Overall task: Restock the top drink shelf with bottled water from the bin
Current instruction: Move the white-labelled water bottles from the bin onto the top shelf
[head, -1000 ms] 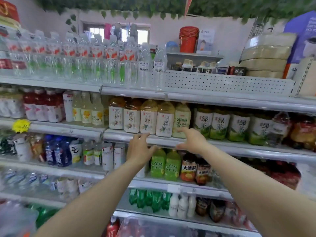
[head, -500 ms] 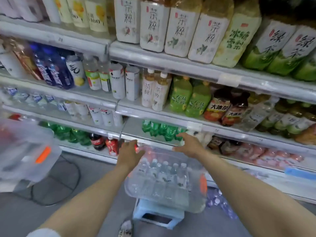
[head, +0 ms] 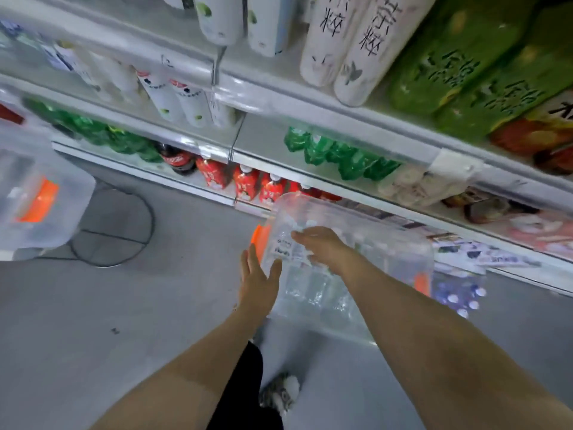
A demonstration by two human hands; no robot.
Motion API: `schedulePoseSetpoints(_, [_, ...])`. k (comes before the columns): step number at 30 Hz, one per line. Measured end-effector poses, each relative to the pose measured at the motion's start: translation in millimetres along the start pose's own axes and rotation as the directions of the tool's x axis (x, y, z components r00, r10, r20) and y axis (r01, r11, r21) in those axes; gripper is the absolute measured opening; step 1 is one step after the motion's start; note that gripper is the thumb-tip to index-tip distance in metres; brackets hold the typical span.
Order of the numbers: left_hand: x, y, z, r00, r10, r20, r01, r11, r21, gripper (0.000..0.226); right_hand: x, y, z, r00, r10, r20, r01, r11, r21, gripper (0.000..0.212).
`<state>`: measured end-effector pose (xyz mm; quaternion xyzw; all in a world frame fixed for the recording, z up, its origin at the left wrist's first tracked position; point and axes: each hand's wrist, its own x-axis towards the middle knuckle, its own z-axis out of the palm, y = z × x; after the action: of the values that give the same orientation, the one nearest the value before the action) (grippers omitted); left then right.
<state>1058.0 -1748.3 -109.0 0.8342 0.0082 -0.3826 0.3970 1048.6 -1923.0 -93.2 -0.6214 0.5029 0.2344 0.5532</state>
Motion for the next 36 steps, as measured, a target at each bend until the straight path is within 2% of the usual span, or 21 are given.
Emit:
schedulePoseSetpoints(4, [3,-7,9,0.998,0.01,-0.055,-0.007,0.999,0.051,0.072,38,-5,10,0.999,0.027,0.042,-0.027,1.0,0.003,0.07])
schedulePoseSetpoints(10, [4,-11,9,1.0,0.0,-0.021,0.002,0.996,0.093,0.074,64,-14,20,0.991,0.098,0.095,-0.1,0.995,0.02,0.075])
schedulePoseSetpoints(17, [5,-13,8,1.0,-0.021,0.008,0.02,0.994,0.107,0.074,70,-15,12,0.975,0.127,0.184,-0.137,0.99,0.044,0.065])
schedulePoseSetpoints(22, [4,-12,8,1.0,-0.023,0.018,0.021,0.996,0.091,0.078,79,-11,3,0.984,0.14,0.114,-0.13,0.987,-0.096,0.067])
schedulePoseSetpoints(26, [3,-11,6,1.0,-0.014,0.025,0.012,0.997,0.073,0.083,74,-6,11,0.994,0.105,0.032,-0.101,0.99,-0.102,0.063])
schedulePoseSetpoints(29, [3,-12,6,0.999,-0.012,0.031,0.01,0.996,0.091,0.08,66,-2,13,0.996,0.081,0.023,-0.081,0.997,-0.01,0.059])
schedulePoseSetpoints(32, [4,-13,8,1.0,-0.005,0.015,0.004,0.996,0.093,0.078,59,-1,20,0.997,0.029,0.077,-0.041,0.988,0.15,0.058])
schedulePoseSetpoints(36, [4,-13,10,1.0,0.005,-0.019,-0.003,0.993,0.116,0.082,49,-1,27,0.997,0.053,0.061,-0.066,0.968,0.244,0.053])
